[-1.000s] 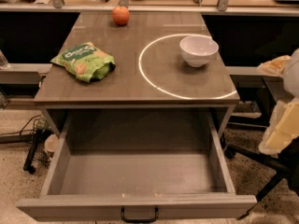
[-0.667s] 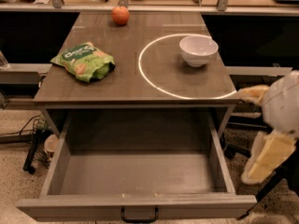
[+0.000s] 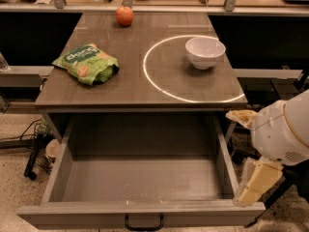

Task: Close top drawer

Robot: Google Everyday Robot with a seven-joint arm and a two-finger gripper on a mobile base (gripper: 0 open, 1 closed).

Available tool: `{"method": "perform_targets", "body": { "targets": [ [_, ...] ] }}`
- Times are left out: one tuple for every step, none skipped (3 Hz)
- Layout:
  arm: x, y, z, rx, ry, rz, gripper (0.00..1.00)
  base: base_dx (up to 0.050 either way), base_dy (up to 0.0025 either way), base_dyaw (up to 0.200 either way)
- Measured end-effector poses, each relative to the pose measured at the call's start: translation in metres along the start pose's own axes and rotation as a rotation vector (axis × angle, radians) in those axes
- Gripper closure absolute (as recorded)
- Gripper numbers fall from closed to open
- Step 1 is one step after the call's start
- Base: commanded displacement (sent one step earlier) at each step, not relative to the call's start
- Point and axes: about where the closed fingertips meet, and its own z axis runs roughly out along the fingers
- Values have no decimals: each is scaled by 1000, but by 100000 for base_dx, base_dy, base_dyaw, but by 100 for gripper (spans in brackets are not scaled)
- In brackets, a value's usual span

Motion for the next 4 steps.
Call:
{"method": "perform_targets", "body": {
  "targets": [
    [-2, 4, 36, 34, -44, 6, 0, 0, 0, 0],
    [-5, 13, 87, 37, -76, -10, 0, 0, 0, 0],
    [-6, 22, 123, 25, -88, -32, 0, 0, 0, 0],
    [-5, 29, 145, 23, -94, -50, 0, 0, 0, 0]
  ]
}}
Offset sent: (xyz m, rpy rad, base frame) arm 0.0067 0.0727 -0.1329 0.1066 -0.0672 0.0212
